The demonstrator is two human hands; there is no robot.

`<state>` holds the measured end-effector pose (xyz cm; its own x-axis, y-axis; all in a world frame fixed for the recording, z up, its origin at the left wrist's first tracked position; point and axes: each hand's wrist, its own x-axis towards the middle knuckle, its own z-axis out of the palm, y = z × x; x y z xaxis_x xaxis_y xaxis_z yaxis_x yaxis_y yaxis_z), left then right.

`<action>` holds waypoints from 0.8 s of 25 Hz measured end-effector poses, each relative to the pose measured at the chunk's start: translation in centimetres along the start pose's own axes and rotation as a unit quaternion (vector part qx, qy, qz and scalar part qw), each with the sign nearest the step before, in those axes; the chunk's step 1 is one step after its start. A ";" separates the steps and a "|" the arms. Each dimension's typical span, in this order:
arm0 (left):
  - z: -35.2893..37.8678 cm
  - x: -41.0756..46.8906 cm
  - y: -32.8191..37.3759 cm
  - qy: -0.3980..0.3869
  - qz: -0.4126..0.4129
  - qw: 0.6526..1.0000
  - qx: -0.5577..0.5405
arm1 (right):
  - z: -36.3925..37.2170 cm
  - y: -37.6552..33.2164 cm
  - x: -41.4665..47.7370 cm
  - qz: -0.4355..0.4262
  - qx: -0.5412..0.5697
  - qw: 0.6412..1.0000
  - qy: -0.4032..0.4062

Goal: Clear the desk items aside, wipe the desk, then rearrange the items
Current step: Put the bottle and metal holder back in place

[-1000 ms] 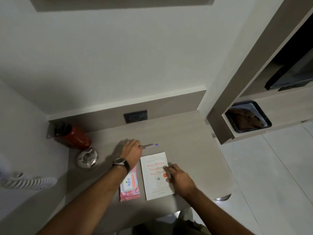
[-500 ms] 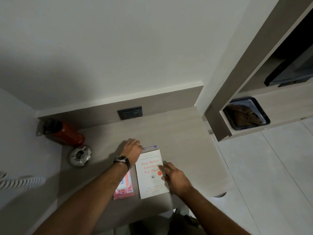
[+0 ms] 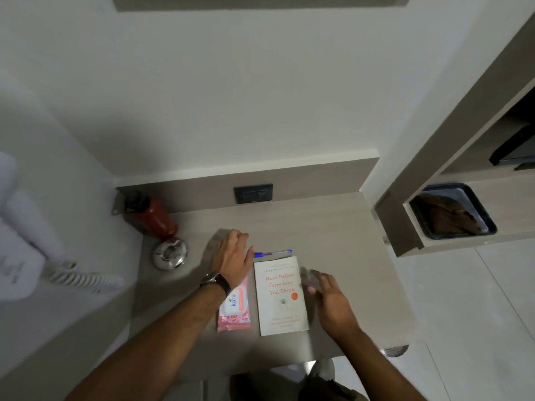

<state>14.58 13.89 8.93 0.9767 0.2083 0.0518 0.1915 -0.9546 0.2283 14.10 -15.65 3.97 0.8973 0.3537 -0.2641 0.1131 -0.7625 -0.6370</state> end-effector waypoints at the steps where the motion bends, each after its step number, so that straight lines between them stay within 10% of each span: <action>1: -1.0 -0.4 -1.2 0.067 -0.058 0.995 -0.046 | -0.1 0.0 -0.2 -0.004 -0.004 1.000 0.019; 5: -4.7 0.3 -6.5 0.292 -0.381 0.853 -0.205 | 0.1 -1.4 -0.1 -0.033 -0.030 0.999 0.008; 8: -6.5 1.4 -9.8 0.302 -0.533 0.738 -0.285 | 0.9 -3.6 0.9 -0.060 -0.047 0.997 -0.011; 20: -5.0 5.5 -13.7 0.271 -0.463 0.760 -0.367 | 2.1 -2.7 -1.8 -0.023 -0.042 0.995 -0.083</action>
<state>16.89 29.15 10.93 0.2359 0.9650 -0.1147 0.4720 -0.0106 0.8815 11.28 -13.04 4.62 0.8087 0.4682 -0.3560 0.1941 -0.7838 -0.5898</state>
